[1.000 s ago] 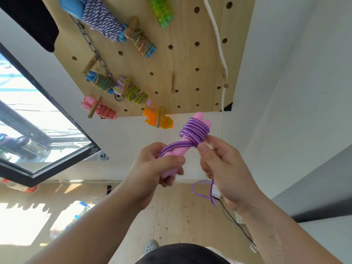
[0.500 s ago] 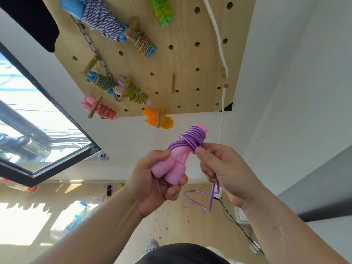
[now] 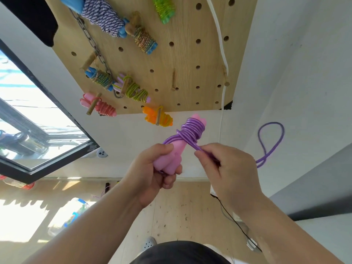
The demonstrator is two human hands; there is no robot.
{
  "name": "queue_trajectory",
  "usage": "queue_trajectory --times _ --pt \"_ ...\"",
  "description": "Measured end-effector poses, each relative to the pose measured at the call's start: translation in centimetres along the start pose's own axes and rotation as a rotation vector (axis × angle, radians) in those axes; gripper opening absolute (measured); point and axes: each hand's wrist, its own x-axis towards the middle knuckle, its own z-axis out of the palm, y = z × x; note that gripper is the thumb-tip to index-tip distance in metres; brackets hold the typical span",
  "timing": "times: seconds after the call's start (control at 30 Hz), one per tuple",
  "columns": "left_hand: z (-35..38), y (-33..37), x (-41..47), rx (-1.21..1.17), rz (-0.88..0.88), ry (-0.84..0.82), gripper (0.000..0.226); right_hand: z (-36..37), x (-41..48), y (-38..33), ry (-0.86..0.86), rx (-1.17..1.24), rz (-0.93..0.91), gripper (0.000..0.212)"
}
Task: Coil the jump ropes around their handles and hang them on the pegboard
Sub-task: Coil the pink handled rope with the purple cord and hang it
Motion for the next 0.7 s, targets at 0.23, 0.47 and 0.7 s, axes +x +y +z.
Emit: queue_trajectory --times 0.23,0.47,0.7 --pt "0.1 -0.6 -0.2 -0.318 -0.135 -0.446 0.057 0.5 1.4 -0.2 -0.294 0.963 0.649 0.049" --pt "-0.2 -0.3 0.4 -0.236 -0.194 -0.406 0.059 1.5 1.2 -0.2 -0.162 0.848 0.562 0.027" --pt "1.2 -1.9 -0.2 1.005 0.575 0.274 0.077 2.8 0.9 -0.3 -0.073 0.582 0.687 0.040"
